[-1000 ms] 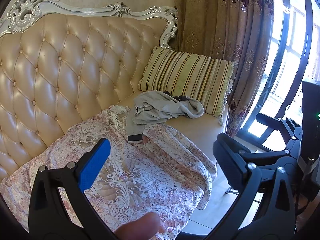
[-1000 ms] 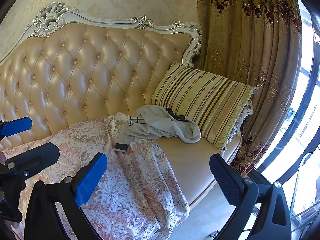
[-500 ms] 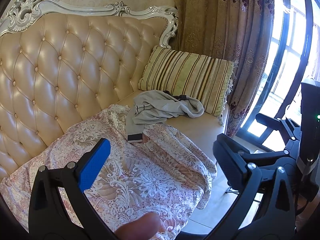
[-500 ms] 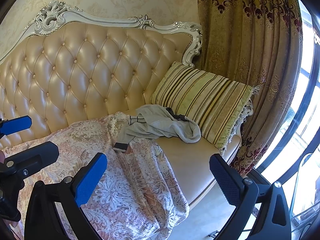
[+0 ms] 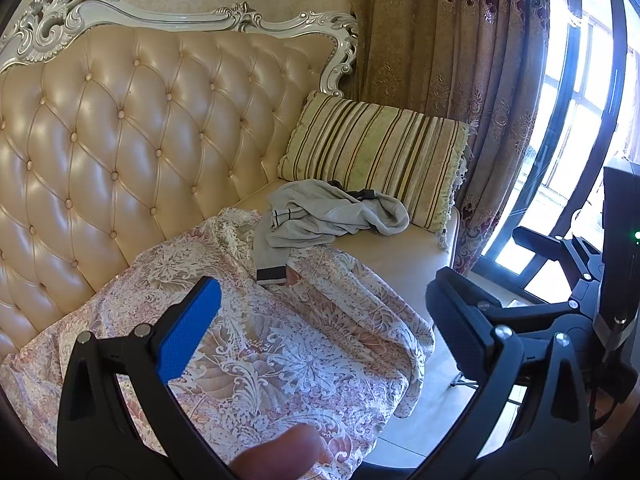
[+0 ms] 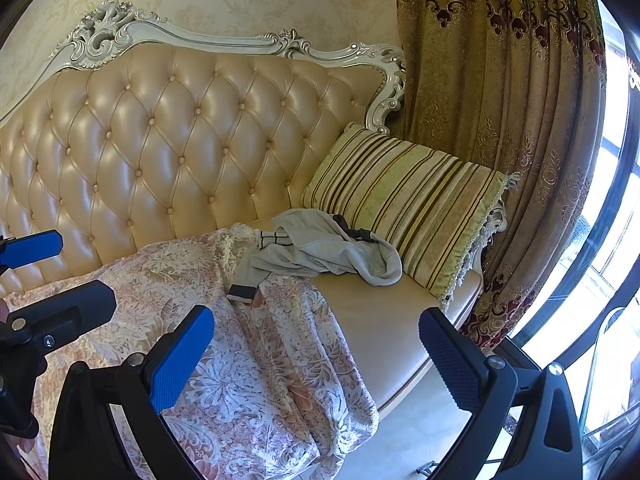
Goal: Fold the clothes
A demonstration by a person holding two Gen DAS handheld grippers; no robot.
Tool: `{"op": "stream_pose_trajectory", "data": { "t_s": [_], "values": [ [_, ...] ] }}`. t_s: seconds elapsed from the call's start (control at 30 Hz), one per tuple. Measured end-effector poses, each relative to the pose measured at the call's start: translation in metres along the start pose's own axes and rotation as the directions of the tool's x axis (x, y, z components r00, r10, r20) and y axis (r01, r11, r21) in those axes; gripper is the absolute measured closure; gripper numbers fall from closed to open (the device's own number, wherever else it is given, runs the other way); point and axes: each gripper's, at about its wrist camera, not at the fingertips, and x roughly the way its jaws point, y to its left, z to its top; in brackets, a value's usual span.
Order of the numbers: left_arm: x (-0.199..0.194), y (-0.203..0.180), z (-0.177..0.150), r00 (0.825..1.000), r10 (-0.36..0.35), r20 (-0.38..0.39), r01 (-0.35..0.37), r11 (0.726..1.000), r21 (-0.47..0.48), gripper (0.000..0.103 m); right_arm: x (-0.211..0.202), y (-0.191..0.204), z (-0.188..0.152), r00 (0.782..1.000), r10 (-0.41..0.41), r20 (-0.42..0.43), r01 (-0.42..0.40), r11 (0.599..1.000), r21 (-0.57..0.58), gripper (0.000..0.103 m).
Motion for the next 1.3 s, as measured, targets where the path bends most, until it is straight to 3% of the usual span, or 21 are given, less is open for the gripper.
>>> {"op": "stream_pose_trajectory", "data": {
  "t_s": [0.57, 0.7, 0.8, 0.87, 0.97, 1.03, 1.1, 1.2, 1.3],
  "values": [
    [0.003, 0.01, 0.0, 1.0, -0.009, -0.001, 0.009, 1.0, -0.019, 0.0, 0.004, 0.0, -0.001, 1.0, -0.008, -0.007, 0.008, 1.0, 0.004, 0.0],
    [0.034, 0.032, -0.007, 0.999, 0.012, -0.04, -0.012, 1.0, 0.006, 0.0, 0.029, -0.011, -0.006, 0.998, -0.018, -0.06, 0.021, 0.998, 0.054, 0.0],
    [0.086, 0.063, -0.014, 0.991, -0.076, -0.109, 0.074, 0.997, -0.029, 0.0, 0.074, -0.028, -0.014, 0.988, 0.086, -0.126, -0.065, 0.985, 0.162, 0.0],
    [0.129, 0.088, -0.013, 0.974, -0.152, -0.168, 0.134, 0.984, -0.115, 0.0, 0.107, -0.041, -0.017, 0.98, 0.13, -0.152, -0.093, 0.968, 0.233, 0.0],
    [0.18, 0.114, -0.004, 0.949, -0.268, -0.164, 0.229, 0.947, -0.225, 0.0, 0.162, -0.052, -0.003, 0.969, 0.174, -0.175, -0.12, 0.951, 0.285, 0.0],
    [0.22, 0.133, 0.007, 0.917, -0.376, -0.137, 0.31, 0.884, -0.349, 0.0, 0.187, -0.055, 0.008, 0.967, 0.188, -0.172, -0.137, 0.952, 0.273, 0.0],
    [0.264, 0.147, 0.017, 0.895, -0.425, -0.135, 0.322, 0.825, -0.465, 0.01, 0.206, -0.057, 0.019, 0.971, 0.168, -0.171, -0.123, 0.961, 0.249, 0.0],
    [0.322, 0.161, 0.026, 0.871, -0.464, -0.165, 0.282, 0.744, -0.606, 0.023, 0.226, -0.062, 0.025, 0.984, 0.114, -0.139, -0.081, 0.971, 0.224, 0.0],
    [0.369, 0.153, 0.025, 0.819, -0.541, -0.19, 0.281, 0.667, -0.691, 0.028, 0.264, -0.07, 0.03, 0.978, 0.139, -0.155, -0.107, 0.974, 0.199, 0.0]
  ]
}}
